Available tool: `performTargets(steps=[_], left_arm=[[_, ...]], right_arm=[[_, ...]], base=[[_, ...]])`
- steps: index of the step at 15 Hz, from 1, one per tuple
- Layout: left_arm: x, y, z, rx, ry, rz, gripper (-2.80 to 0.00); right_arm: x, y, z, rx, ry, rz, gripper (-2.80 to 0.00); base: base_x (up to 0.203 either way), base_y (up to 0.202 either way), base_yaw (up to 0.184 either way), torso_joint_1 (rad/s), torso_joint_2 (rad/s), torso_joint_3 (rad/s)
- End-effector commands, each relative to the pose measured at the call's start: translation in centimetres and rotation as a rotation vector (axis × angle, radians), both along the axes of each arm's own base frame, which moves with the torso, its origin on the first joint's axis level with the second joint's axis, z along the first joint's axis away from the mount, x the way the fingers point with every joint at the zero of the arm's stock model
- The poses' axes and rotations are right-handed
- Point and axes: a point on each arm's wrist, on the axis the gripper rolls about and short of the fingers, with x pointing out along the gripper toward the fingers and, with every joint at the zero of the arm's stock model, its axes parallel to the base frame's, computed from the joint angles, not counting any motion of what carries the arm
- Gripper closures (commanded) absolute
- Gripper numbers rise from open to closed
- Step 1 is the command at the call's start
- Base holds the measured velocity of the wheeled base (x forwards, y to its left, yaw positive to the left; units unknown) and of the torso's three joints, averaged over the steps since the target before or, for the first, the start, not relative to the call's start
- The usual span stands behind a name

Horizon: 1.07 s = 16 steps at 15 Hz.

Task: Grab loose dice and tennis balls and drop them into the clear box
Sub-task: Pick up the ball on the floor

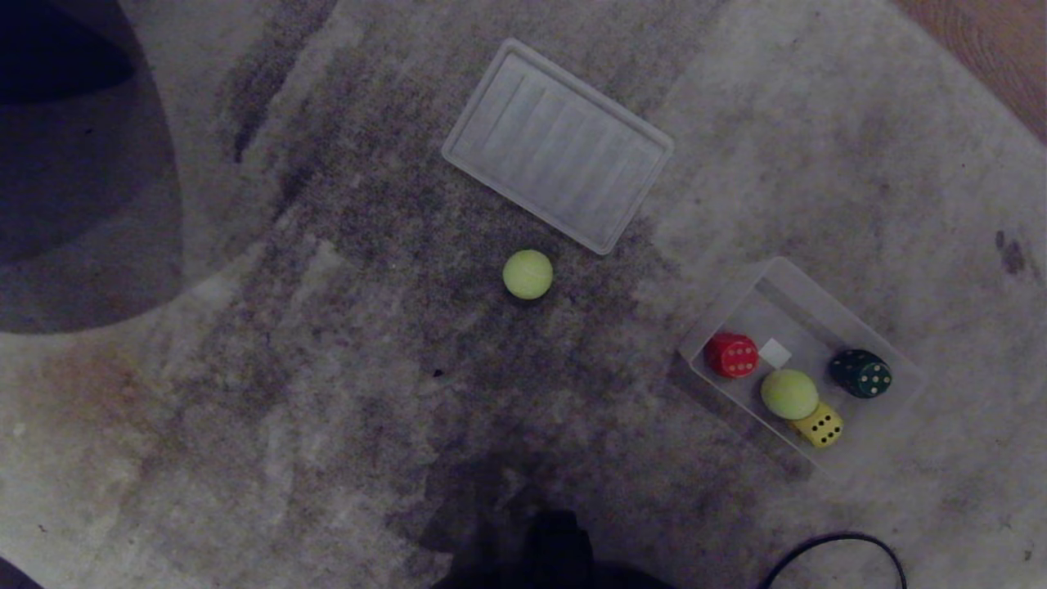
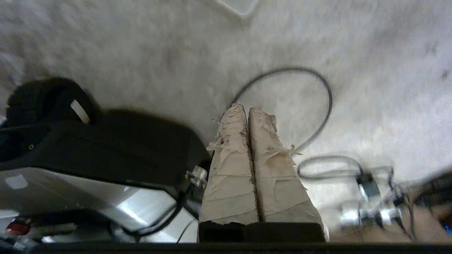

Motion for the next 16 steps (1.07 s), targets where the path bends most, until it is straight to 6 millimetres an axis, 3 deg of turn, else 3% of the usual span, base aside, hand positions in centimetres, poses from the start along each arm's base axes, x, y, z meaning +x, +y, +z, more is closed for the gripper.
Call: performTargets(steps=[1, 8, 16], left_arm=[[0.0, 0.0, 0.0, -0.001, 0.003, 0.000, 0.00], [0.0, 0.0, 0.0, -0.001, 0.003, 0.000, 0.00], [0.0, 0.0, -0.1, 0.003, 0.004, 0.000, 0.00]], right_arm=[[-1.1, 0.0, -0.9, -0.010, -0.161, -0.005, 0.00], [-2.8, 0.0, -1.3, -0.033, -0.421, 0.056, 0.00], [-2.7, 0.0, -1.3, -0.036, -0.413, 0.062, 0.00]], base=[[0.000, 0.000, 0.000, 0.000, 0.00, 0.000], [0.000, 0.000, 0.000, 0.000, 0.00, 0.000], [0.000, 0.000, 0.000, 0.000, 0.00, 0.000]])
